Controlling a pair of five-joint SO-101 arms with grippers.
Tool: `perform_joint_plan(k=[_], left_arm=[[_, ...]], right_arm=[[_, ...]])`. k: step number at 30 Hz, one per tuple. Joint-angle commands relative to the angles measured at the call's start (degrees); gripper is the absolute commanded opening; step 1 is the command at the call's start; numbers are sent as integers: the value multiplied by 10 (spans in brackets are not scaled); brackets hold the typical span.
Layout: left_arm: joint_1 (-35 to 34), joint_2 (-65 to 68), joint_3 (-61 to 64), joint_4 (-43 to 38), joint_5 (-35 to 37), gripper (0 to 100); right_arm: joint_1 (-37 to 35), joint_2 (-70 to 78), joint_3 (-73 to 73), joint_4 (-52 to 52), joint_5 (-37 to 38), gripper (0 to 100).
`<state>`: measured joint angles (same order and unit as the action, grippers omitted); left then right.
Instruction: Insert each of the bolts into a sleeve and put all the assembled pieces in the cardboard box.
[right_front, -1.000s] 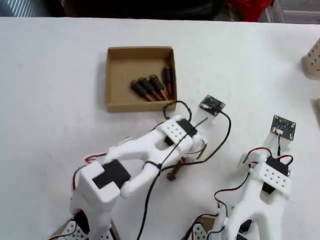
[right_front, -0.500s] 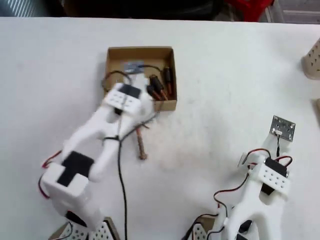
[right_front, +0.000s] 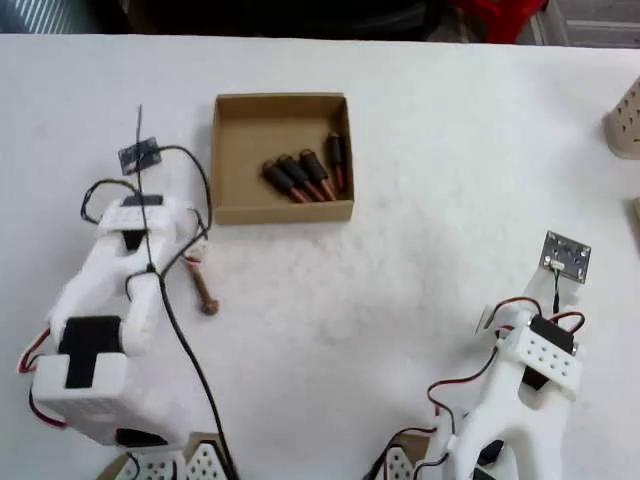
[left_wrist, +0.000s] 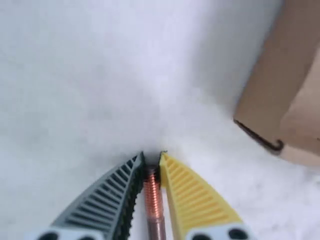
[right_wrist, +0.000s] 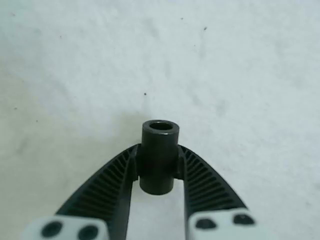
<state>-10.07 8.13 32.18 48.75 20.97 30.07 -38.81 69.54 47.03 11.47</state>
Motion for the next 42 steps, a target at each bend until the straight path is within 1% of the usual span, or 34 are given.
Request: perform_joint_plan(k=[1,4,6,9,12,14,17,22,24,28,30,32,35,36,39,42], left_arm=[[-41,-65,33,15,-106,28],[-63,-100,51,15,-156,30],[-76,-121,55,16,-183,60],[-87,-139,57,27,-198,173],[-87,-148,57,55,-200,288],[-92,-148,54,63,-200,308],[-109,-152,50,59,-212,281],[-151,-152,49,59,-309,195],[-173,-152,49,59,-356,147],[-207,-155,49,61,-448,11],[-223,-179,55,65,-474,33],[-235,-221,56,74,-482,20],[-238,-293,56,119,-486,22],[-235,-311,59,142,-499,22],[-190,-325,93,194,-544,20],[-155,-310,122,196,-535,20]], right_arm=[[1,-13,-4,-7,7,19],[1,-13,-4,-7,7,19],[1,-13,-4,-7,7,19],[1,-13,-4,-7,7,19],[1,-14,-1,-8,8,19],[1,-16,4,-15,8,19],[1,-17,4,-15,8,19],[1,-17,4,-15,8,19],[1,-16,4,-15,8,19],[0,-16,4,-15,8,19],[0,-16,4,-15,8,19],[0,-16,4,-15,8,19],[0,-16,4,-15,8,19],[0,-16,4,-15,8,19],[1,-16,4,-15,8,19],[1,-16,4,-15,9,19]])
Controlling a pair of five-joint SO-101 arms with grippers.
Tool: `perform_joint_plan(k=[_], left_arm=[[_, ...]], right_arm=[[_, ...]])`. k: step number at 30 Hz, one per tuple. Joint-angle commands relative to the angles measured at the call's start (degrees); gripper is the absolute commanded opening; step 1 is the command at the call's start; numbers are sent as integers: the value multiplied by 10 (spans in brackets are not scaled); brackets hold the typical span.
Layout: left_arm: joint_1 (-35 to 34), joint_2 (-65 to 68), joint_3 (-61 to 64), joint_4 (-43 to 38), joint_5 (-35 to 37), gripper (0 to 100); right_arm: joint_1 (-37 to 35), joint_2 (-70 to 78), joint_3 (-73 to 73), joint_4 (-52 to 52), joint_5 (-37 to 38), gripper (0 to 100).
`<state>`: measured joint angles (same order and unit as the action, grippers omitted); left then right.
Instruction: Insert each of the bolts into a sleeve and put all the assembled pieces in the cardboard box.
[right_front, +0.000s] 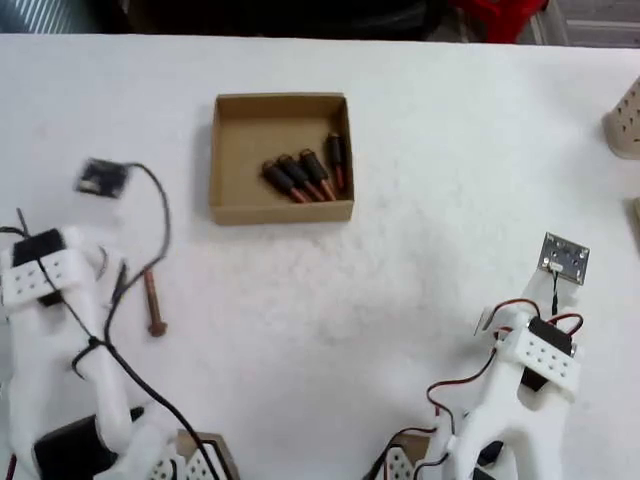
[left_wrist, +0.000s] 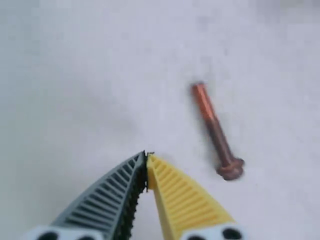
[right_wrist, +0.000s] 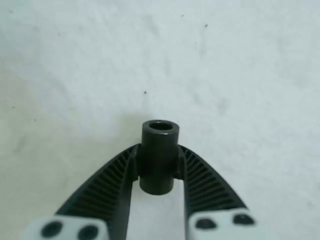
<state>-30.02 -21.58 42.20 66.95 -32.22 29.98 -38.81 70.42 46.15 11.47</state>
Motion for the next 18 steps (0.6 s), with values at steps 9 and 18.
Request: perform_joint_plan(k=[9,18], left_arm=[[69,109,25,4,4,21],[90,208,31,-27,6,21]], right_arm=[[2,-13,-4,-7,34,19],[2,-13,-4,-7,34,19]])
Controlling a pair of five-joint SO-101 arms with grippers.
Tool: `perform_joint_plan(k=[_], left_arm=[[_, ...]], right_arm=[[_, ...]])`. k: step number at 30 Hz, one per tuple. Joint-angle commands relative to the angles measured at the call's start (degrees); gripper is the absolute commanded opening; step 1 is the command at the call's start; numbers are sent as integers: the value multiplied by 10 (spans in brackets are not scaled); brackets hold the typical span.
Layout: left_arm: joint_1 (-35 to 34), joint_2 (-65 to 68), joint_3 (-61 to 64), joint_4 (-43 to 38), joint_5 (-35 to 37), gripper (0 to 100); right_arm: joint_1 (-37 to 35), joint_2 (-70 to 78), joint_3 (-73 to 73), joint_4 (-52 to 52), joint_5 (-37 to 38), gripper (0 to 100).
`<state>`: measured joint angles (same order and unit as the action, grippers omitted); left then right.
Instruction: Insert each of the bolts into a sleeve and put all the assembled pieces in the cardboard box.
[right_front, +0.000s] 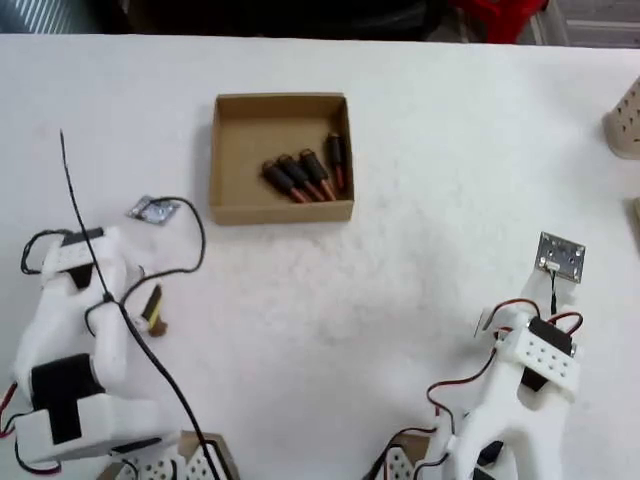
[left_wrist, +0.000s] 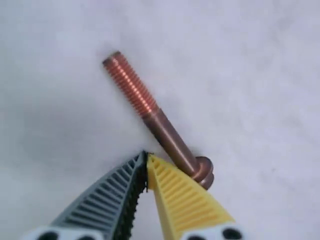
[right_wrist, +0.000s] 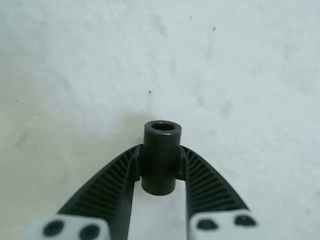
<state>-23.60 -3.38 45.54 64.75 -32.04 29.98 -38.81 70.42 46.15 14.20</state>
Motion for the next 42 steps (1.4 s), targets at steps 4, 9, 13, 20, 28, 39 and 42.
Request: perform_joint_plan(k=[4,9,13,20,28,39,42], left_arm=[[59,34,-4,7,7,20],[124,34,-9,-2,64,21],[179,34,-10,-33,132,21],[254,34,-52,-47,235,21],[307,34,-62,-149,292,21],[348,33,-111,-140,251,24],[344,33,-139,-98,153,24]], right_arm=[[2,-13,-4,-7,7,19],[2,-13,-4,-7,7,19],[3,-13,-4,-7,8,19],[3,-13,-4,-7,8,19],[3,-13,-4,-7,8,19],[3,-13,2,-22,8,19],[3,-13,2,-22,8,19]])
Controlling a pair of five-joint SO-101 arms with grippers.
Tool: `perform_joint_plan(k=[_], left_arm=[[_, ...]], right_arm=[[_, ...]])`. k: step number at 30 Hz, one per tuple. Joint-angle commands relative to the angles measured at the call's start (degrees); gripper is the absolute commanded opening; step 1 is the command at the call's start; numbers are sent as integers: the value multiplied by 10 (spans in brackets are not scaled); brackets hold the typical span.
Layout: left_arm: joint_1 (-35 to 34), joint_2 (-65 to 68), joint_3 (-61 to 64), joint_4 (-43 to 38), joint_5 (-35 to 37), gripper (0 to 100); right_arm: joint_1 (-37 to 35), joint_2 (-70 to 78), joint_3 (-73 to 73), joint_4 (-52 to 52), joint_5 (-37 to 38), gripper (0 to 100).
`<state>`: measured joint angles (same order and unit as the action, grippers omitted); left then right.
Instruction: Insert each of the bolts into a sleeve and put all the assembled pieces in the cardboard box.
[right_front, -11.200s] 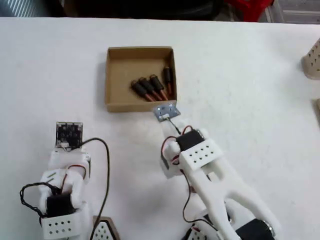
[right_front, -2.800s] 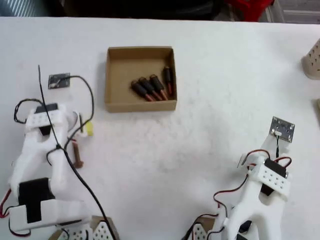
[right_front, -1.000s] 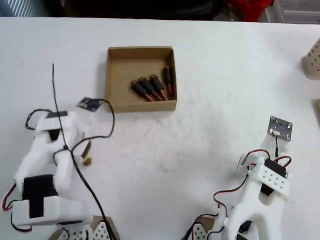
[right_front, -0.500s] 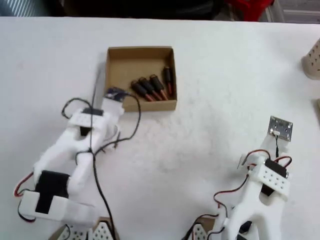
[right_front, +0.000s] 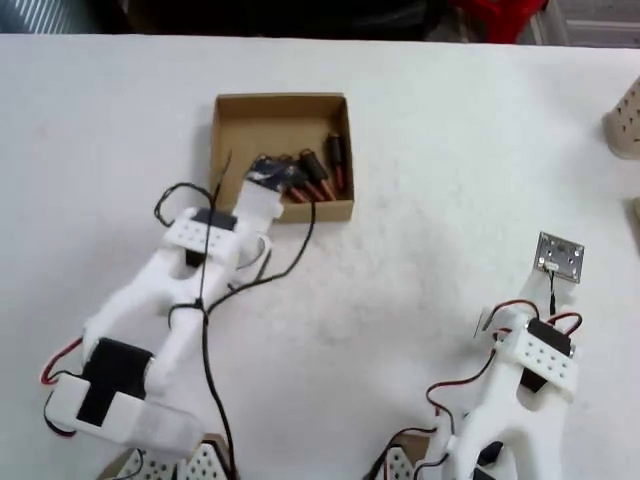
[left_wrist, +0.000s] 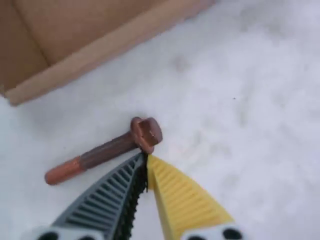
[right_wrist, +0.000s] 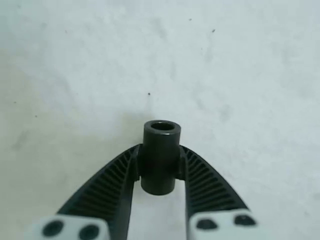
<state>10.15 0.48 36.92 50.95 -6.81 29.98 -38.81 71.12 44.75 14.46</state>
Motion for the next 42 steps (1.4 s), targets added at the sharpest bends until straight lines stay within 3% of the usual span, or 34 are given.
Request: perform_joint_plan(k=[1,4,9,17,24,28,31,36,42], left_arm=[[5,-6,-66,57,-133,24],[-15,-6,-107,109,-215,35],[-51,-1,-124,131,-295,189],[-58,0,-122,127,-404,158],[-53,63,-111,76,-404,155],[-58,109,-153,91,-394,154],[-52,122,-161,82,-349,148],[-52,131,-161,45,-244,15],[-56,130,-160,47,-144,20]], right_arm=[[3,-13,-5,-8,5,19],[2,-13,-5,-8,5,19],[2,-13,-5,-8,5,19],[2,-13,-5,-8,5,19],[2,-13,-5,-8,5,19],[2,-13,-5,-8,5,19],[2,-13,-5,-8,5,19],[2,-13,-5,-8,5,19],[2,-13,-5,-8,5,19]])
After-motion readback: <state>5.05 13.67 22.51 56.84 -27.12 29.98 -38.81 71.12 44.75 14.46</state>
